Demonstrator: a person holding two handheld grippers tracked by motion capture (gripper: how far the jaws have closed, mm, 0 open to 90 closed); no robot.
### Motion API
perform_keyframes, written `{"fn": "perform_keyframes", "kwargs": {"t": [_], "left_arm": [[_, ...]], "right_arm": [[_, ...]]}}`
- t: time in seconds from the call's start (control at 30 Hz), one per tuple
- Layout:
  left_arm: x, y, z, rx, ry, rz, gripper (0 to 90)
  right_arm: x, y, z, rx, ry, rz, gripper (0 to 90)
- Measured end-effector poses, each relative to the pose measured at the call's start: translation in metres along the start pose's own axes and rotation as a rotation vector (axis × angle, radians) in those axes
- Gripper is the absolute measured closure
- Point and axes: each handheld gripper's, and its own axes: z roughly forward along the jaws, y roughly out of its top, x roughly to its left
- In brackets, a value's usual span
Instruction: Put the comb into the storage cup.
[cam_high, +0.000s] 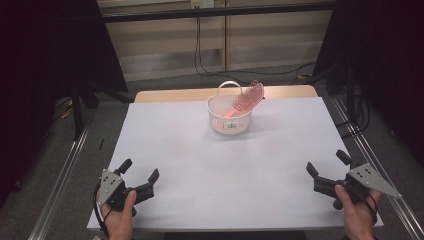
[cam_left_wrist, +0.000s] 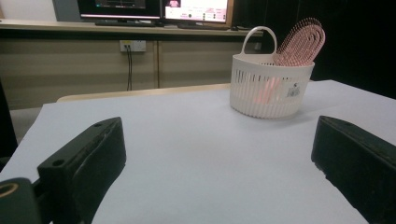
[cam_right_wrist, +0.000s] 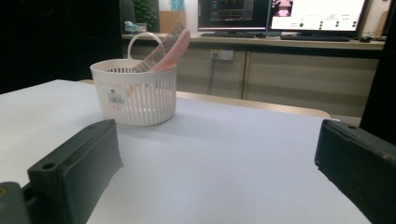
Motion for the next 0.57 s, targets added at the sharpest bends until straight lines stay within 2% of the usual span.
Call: {"fn": "perform_keyframes", "kwargs": {"t": [0.03, 0.27, 0.37, 0.57], "left_arm": [[-0.0001, -0.0008, -0.0008, 0.0, -0.001, -0.007, 3.1], [0.0005, -0.0018, -0.0028, 0.012, 0.001, 0.002, 3.1], [0.0008, -0.0018, -0.0019, 0.014, -0.008, -0.001, 3.1], [0.0016, -0.0004, -0.0003, 0.004, -0.012, -0.002, 3.1]], "right_arm": [[-0.0004, -0.0004, -0.0017, -0.003, 0.014, -0.001, 0.0], [-0.0007, -0.0064, -0.0059, 0.01, 0.009, -0.024, 0.0], [-0.0006, -0.0061, -0.0033, 0.0, 0.021, -0.013, 0.0], [-0.0031, -0.0064, 0.0022, 0.007, 0.012, 0.005, 0.0]]}}
